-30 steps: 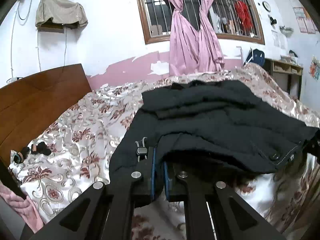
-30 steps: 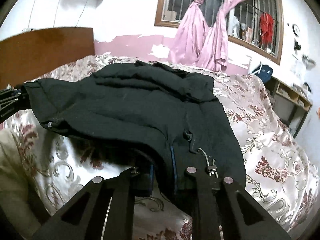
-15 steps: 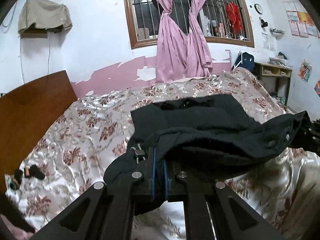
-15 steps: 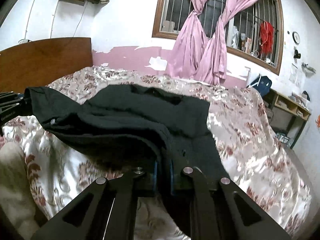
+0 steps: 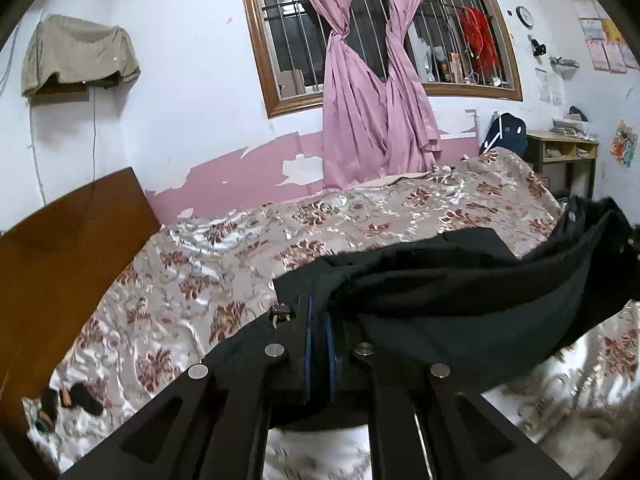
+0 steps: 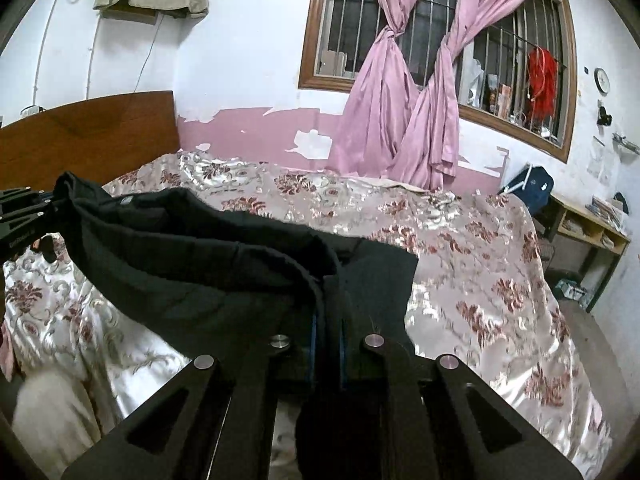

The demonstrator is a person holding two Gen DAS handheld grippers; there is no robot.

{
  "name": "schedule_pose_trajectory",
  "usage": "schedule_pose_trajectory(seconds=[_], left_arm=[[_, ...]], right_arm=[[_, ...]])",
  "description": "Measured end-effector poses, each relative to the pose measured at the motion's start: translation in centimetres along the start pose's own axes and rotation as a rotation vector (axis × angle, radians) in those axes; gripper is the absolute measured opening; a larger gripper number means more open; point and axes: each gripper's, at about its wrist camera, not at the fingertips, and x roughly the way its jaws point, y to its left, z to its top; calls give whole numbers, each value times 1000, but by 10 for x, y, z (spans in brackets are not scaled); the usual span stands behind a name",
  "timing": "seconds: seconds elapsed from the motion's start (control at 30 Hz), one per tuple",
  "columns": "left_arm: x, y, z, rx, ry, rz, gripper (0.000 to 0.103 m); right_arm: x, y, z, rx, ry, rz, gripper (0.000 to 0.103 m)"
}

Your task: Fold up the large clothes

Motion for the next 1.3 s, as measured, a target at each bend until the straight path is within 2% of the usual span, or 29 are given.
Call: schedule_pose_trajectory(seconds=[0.27,0.47,0.6,0.77,1.17,1.3], left_arm=[[90,-3,54,38,-6,44,6],[164,-9,72,42,9,63,6],[217,-14,72,29,25,67,6],[263,-19,66,0,26,77,6],[334,-15,75,-79,40,67,5],[355,-15,71,-93,78,60,6]], right_arm=[[75,-4,61,-27,-30,-7,7],[146,-4,91,-61,-35,-32,7],[197,-1,98,-90,-19,-49,7],[250,1,102,-112,-8,-63,6],[333,3,107,-136,6,-108,6],[354,7,108,-149,27,-118,6]])
